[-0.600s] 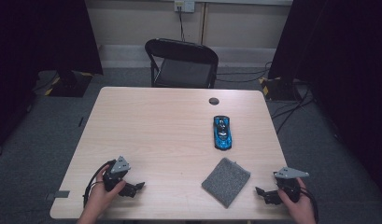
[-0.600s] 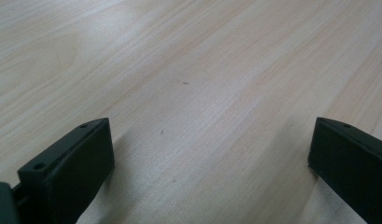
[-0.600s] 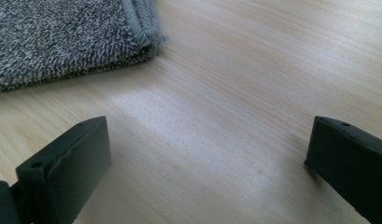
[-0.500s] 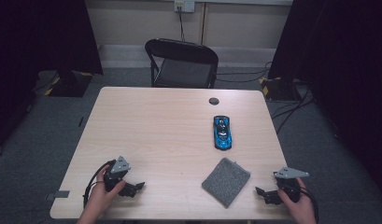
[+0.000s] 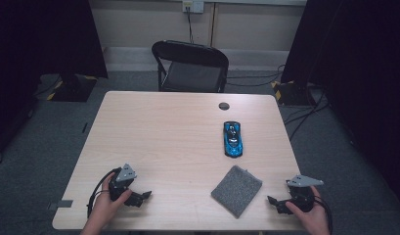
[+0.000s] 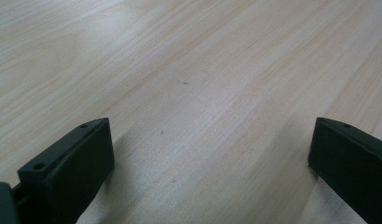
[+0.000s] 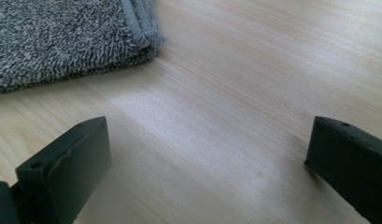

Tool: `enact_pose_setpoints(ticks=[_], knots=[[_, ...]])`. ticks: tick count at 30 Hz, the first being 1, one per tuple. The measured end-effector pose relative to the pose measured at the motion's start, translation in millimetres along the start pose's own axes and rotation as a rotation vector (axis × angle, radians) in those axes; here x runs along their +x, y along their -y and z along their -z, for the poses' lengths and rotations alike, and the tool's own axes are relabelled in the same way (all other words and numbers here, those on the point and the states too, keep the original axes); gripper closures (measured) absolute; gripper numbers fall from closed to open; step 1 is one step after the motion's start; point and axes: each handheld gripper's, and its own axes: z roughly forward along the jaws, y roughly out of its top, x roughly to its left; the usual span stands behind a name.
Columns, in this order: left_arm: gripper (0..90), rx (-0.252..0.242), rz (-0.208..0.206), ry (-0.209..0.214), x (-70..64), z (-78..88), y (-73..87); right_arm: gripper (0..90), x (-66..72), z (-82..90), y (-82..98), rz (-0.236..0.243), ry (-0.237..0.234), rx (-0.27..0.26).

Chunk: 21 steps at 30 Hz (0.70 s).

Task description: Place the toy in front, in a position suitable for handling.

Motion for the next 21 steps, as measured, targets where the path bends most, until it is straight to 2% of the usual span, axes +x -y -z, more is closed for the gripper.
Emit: enact_pose_setpoints(ticks=[5,6,7,8,10,12,14,21], knots=[[0.0,-0.001,0.001,0.000,0.0,-0.1,0.0,2.0,0.0,0.8,-3.2,-0.020,0.008,0.026],[0.0,0.000,-0.001,0.000,0.0,0.0,0.0,6.7,-0.2,1.6,-4.3,-0.026,0.015,0.030],[0.0,-0.001,0.001,0.000,0.0,0.0,0.0,16.4,-0.6,3.0,-5.9,-0.032,0.023,0.027],[0.0,0.000,-0.001,0.000,0.0,0.0,0.0,22.3,-1.4,4.8,-7.7,-0.041,0.032,0.020],[0.0,0.000,0.000,0.001,0.0,0.0,0.0,11.1,-2.3,7.6,-12.6,-0.063,0.042,0.019],[0.0,-0.001,0.001,0.000,0.0,0.0,0.0,20.7,-0.9,10.0,-17.7,-0.063,0.039,0.009],[0.0,-0.001,0.001,0.000,0.0,-0.1,0.0,16.4,1.0,10.0,-24.1,-0.061,0.046,0.009],[0.0,0.000,-0.001,0.001,0.1,0.0,0.0,18.2,9.2,1.4,-51.5,-0.066,0.038,-0.005]])
